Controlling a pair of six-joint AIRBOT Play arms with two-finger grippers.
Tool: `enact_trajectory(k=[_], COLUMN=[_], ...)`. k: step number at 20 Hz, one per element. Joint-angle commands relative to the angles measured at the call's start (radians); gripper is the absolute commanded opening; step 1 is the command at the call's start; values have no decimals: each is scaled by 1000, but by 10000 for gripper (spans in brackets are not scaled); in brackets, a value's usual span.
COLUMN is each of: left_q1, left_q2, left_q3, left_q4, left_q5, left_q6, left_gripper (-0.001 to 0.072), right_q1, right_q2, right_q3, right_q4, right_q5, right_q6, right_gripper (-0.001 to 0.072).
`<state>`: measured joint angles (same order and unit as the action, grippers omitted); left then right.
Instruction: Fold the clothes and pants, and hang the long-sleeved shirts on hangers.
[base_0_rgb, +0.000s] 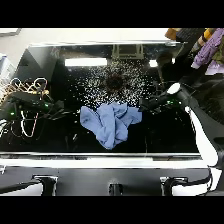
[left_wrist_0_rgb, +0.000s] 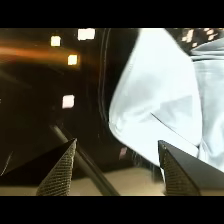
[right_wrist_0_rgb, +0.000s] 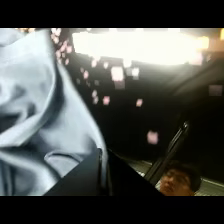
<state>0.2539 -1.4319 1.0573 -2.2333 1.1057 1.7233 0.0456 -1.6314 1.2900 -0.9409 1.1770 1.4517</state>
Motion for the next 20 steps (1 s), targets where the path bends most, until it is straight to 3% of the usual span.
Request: enact_trajectory(k=[1,3,10,11,13,14,20], left_q1=[-14,-37,-111,-117,-122,-122,-61], left_q2=[-119,-157,-194,-196,-200,-198,-104], left_q3=[-32,-31,-32,-32,-30,-23,181], left_q4=[-180,-202,-202,-202,-202,-204,-201], left_q5=[-60,-58,-70,-72,-70,-61,99], left_q6=[153,198,223,223,222,222,192], left_gripper=[589,589,587,532,56,18,17], right_q1=[1,1,2,2,2,2,2], right_q2=[40,50,54,59,74,85,248], right_q3=[1,1,1,1,1,1,51], right_q4=[4,5,13,14,13,13,-65], right_q5=[56,72,111,109,103,102,0], right_q6=[0,0,5,8,8,8,7], right_gripper=[30,30,30,30,30,30,29])
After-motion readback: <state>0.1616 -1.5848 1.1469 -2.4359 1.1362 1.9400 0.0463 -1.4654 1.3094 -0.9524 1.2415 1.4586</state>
